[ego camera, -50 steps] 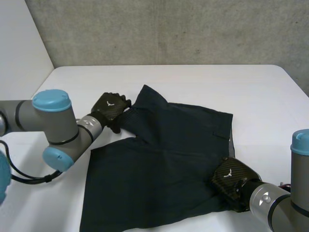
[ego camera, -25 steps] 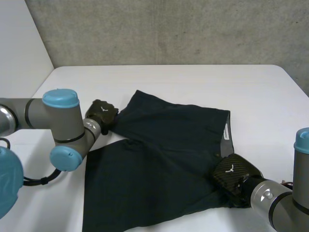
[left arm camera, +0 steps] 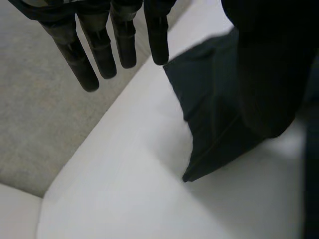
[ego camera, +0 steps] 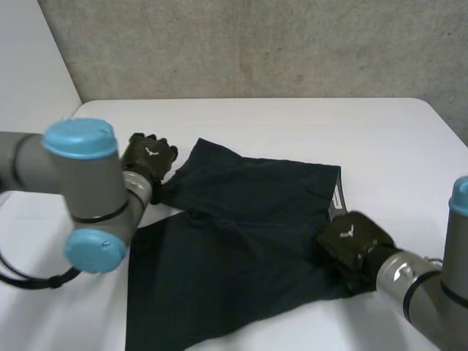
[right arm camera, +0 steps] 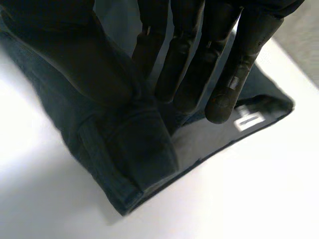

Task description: Fold the shorts.

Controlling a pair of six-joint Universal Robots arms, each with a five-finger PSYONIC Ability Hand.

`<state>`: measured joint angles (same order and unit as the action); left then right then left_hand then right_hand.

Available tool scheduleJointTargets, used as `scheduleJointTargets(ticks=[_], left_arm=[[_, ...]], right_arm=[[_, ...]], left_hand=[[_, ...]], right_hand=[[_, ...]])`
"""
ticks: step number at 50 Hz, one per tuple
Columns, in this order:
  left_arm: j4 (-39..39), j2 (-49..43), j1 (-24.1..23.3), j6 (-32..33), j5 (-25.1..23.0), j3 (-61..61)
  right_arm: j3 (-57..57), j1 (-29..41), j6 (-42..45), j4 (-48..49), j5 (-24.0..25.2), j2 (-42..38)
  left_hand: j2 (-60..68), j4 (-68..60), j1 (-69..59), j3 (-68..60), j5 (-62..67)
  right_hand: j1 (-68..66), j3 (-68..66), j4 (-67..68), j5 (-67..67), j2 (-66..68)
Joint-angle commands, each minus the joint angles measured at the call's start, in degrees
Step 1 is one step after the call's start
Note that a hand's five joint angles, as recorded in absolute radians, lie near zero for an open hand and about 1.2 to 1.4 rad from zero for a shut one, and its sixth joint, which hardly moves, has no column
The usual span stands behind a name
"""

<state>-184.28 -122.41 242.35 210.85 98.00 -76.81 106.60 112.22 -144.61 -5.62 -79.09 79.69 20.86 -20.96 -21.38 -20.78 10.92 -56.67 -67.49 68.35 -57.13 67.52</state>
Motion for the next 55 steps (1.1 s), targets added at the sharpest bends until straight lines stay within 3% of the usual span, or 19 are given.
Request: scheduleJointTargets(ticks=[1, 5, 13, 18, 22, 23, 24, 28, 32, 37, 40, 46, 47, 50, 55], left_arm=[[19.87, 16.66, -2.39, -21.32, -1.40, -12.03], [26.68, 21.76, -5.47, -26.62, -3.34, -19.40], [19.06, 28.11, -6.62, -26.28, -3.09, -31.73], [15.88, 23.46, -6.71, -26.28, -2.73, -32.01], [15.88, 15.91, -6.80, -26.02, -2.73, -29.02], [15.45, 13.28, -6.80, -25.41, -2.56, -26.93], [15.18, 12.47, -6.80, -25.05, -2.38, -25.77], [10.45, 8.87, -6.36, -19.44, -0.54, -15.15], [0.87, 2.28, -5.05, -9.25, 0.43, -0.56], [-7.57, -8.60, -4.78, 2.00, 0.26, 15.43], [-11.53, -15.82, -4.78, 4.66, 0.17, 23.79], [-14.26, -28.40, -5.04, 5.10, -0.79, 35.49], [-14.53, -29.45, -4.96, 5.10, -1.23, 36.19], [-17.68, -32.09, -5.22, 5.01, -3.43, 36.29], [-22.43, -31.05, -6.27, 4.48, -4.14, 30.50]], right_arm=[[-6.92, -0.16, -7.70, -0.01, -0.10, -3.13], [-8.51, 0.11, -8.50, 0.34, -0.71, -5.16], [-8.34, -0.07, -11.31, 3.15, -1.76, -6.22], [-7.46, -0.33, -11.31, 3.33, -1.59, -6.22], [-7.98, -0.33, -11.31, 3.42, -1.59, -6.04], [-8.16, -0.33, -11.31, 3.42, -1.59, -6.04], [-8.25, -0.33, -11.22, 3.42, -1.59, -5.95], [-11.31, 0.19, -10.00, 3.68, -1.76, -6.39], [-16.67, 0.37, -7.45, 6.22, -2.55, -10.34], [-25.72, 0.46, -5.25, 12.72, -7.47, -17.63], [-32.14, 0.46, -3.41, 17.12, -9.06, -22.29], [-44.88, 0.37, -1.29, 21.79, -6.86, -35.47], [-47.60, 0.37, -0.94, 21.61, -6.78, -38.70], [-51.30, 0.37, 0.20, 21.00, -8.09, -42.86], [-51.41, 0.02, 0.91, 19.15, -13.19, -40.86]], left_hand=[[2.16, -2.06, -1.64, -2.24, 2.10], [-0.22, 0.32, 0.74, 0.14, -0.28], [-0.72, 0.82, 1.24, 0.64, -0.78], [-0.05, 0.15, 0.57, -0.03, -0.11], [18.72, -18.62, -18.19, -18.80, 18.65], [50.93, -50.83, -50.41, -51.01, 50.87], [59.06, -58.96, -58.54, -59.14, 59.00], [59.14, -59.04, -58.62, -59.22, 59.08], [59.14, -59.04, -58.62, -59.22, 59.08], [59.14, -59.04, -58.62, -59.22, 59.08], [59.14, -59.04, -58.62, -59.22, 59.08], [59.14, -59.04, -58.62, -59.22, 59.08], [59.14, -59.04, -58.62, -59.22, 59.08], [-10.86, 10.96, 11.38, 10.78, -10.92], [-10.86, 10.96, 11.38, 10.78, -10.92]], right_hand=[[-23.33, -12.51, 11.65, -12.87, 12.48], [-23.33, -12.51, 11.65, -12.87, 12.48], [-23.33, -12.51, 11.65, -12.87, 12.48], [-23.33, -12.51, 11.65, -12.87, 12.48], [-23.33, -12.51, 11.65, -12.87, 12.48], [-23.33, -12.51, 11.65, -12.87, 12.48], [-23.33, -12.51, 11.65, -12.87, 12.48], [-23.33, -12.51, 11.65, -12.87, 12.48], [-23.33, -12.51, 11.65, -12.87, 12.48], [-23.33, -12.51, 11.65, -12.87, 12.48], [-23.33, -12.51, 11.65, -12.87, 12.48], [-23.33, -12.51, 11.65, -12.87, 12.48], [-15.40, -4.58, 3.72, -4.94, 4.55], [42.52, 53.34, -54.20, 52.98, -53.37], [46.67, 57.49, -58.35, 57.13, -57.52]])
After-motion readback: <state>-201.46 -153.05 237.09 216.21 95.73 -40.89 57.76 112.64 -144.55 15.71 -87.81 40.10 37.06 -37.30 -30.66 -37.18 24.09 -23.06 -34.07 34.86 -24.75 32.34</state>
